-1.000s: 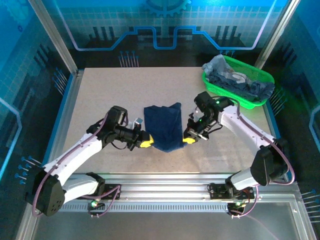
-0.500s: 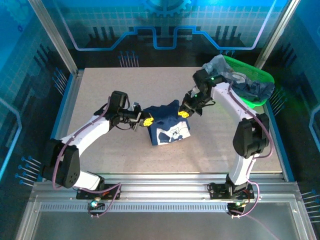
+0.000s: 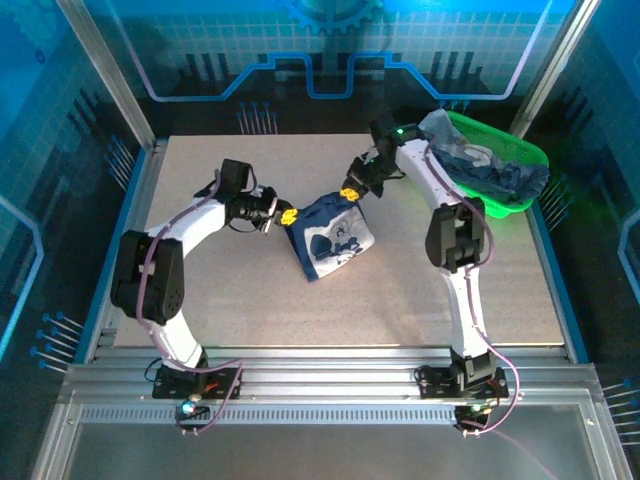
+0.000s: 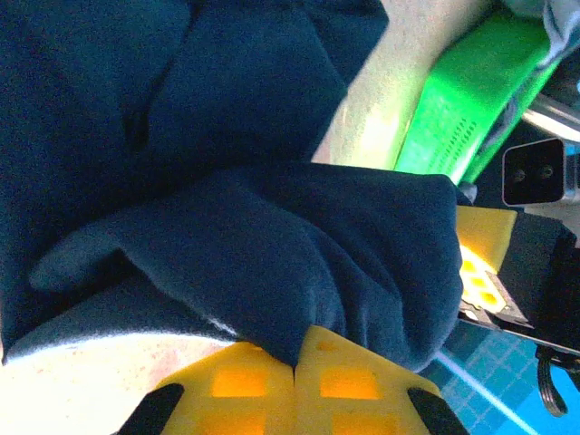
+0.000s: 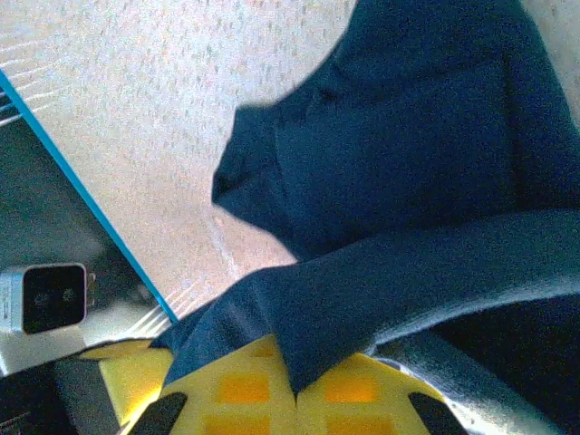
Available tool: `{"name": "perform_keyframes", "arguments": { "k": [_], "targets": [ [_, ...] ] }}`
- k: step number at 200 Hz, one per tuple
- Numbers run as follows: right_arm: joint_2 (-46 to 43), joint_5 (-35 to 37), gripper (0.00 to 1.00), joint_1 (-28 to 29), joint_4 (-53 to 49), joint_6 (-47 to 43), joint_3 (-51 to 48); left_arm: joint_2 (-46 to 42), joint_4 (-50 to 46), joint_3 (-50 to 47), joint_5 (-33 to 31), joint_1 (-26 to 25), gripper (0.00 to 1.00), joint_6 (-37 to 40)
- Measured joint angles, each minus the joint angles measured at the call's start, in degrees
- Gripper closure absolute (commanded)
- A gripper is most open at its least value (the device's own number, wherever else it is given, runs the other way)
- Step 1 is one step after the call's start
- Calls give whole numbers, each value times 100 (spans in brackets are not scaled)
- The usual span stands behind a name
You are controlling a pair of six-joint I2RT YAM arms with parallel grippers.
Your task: Fold and stack the t-shirts
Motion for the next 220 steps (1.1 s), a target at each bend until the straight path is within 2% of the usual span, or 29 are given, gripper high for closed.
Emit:
{"name": "perform_keyframes", "arguments": {
  "k": [10,24,28,37,46,61,75,91,133,152,178,220],
  "targets": [
    [433,-20,94,0,0,39,461,210,-79,151,-79,63,100,79],
    [966,-37,76,-4,2,140,992,468,-164,308,-170,157,100,127],
    [1073,-35,71,-9,9,103,1080,531,-203,354,-190,181,95,131],
    [1261,-26,61,-17,52,177,1161,697,-278,483,-232,232,75,173],
    [1355,-15,54,-35,92,157,1165,839,-376,627,-299,267,61,256],
    [1394,31,47,-74,168,35,1161,966,-487,815,-420,289,55,278],
    [1268,166,44,-111,251,-68,1086,955,-520,892,-509,289,54,343],
    [732,466,45,-160,402,-186,444,876,-555,905,-619,243,56,424],
    [-1722,1032,68,-175,988,-227,-2328,566,-597,780,-809,-304,65,387],
    [-2494,1032,74,-57,1250,-94,-3167,734,-560,890,-807,-621,65,387],
    [-2610,988,80,247,1589,131,-3685,1449,-599,1589,-809,-796,66,409],
    [-1832,1113,83,345,1823,339,-3882,2409,-787,2747,-852,-765,65,566]
  ]
}}
